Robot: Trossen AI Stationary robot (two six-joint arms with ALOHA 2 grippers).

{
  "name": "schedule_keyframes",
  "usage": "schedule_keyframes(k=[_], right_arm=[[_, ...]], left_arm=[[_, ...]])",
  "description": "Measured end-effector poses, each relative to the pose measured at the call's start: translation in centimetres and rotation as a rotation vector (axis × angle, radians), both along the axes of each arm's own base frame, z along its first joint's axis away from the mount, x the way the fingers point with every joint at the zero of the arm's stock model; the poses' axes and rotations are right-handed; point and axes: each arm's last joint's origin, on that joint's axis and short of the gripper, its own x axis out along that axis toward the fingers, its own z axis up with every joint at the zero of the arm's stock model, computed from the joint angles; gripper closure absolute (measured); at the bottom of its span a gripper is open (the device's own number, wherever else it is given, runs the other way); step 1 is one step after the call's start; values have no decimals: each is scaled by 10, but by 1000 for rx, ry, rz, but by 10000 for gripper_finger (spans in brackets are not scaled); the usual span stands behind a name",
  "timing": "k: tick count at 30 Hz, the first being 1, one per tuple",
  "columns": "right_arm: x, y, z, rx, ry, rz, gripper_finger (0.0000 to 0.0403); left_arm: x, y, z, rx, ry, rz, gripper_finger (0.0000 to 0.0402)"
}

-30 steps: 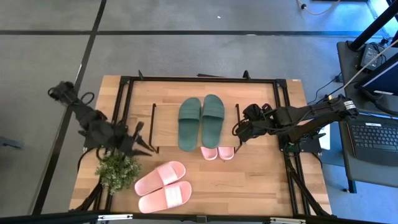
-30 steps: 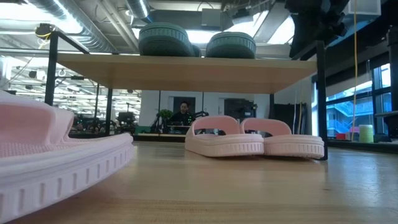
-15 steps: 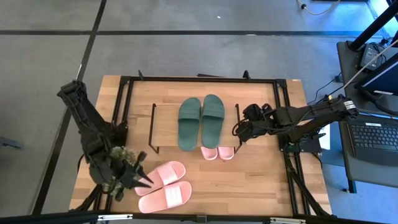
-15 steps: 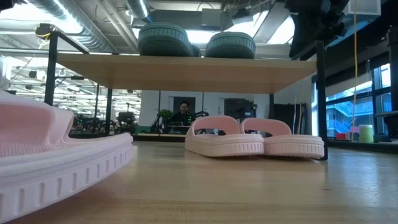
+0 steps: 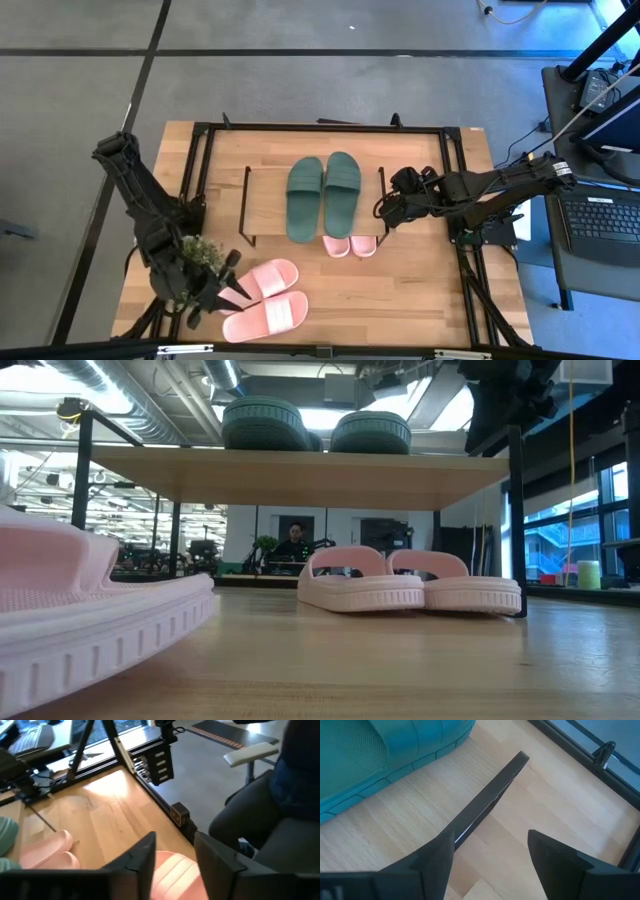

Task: Pick and place slides into the shelf
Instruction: Put the pink slide under the shelf

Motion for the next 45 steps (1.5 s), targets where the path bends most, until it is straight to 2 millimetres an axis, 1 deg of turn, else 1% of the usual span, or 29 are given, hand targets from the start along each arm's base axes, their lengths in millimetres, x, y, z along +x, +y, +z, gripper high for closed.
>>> schedule_keyframes(k=[4, 7, 11, 15, 20, 25, 29, 35, 38, 41, 43, 45], right_arm=[[0, 0, 0, 0, 0, 0, 150], [0, 0, 0, 0, 0, 0, 150], [0, 0, 0, 0, 0, 0, 150], [0, 0, 0, 0, 0, 0, 150], [0, 0, 0, 2, -4, -3, 150], [1, 0, 0, 4, -10, -4, 150], [1, 0, 0, 6, -19, -5, 150], [2, 0, 1, 7, -24, -6, 150], [2, -1, 1, 7, -24, -10, 150], [2, -1, 1, 7, -24, -11, 150], [2, -1, 1, 7, -24, -11, 150], [2, -1, 1, 7, -24, -11, 150]], left_arm=[[4, 3, 0, -1, 9, -4, 211], [6, 5, 0, -4, 13, 5, 175], [5, 3, -1, -58, 56, -50, 153], [5, 1, 0, -94, 72, -94, 150], [3, 0, 0, -93, 73, -108, 150], [3, -1, -1, 11, 10, -97, 150], [2, -13, -13, 178, -35, -81, 150], [2, -30, -34, 245, -3, -58, 150], [8, -31, -42, 284, -1, -19, 150], [21, -26, -48, 303, 19, 36, 150], [29, -23, -53, 269, 64, 42, 150], [36, -22, -58, 214, 132, -6, 150]])
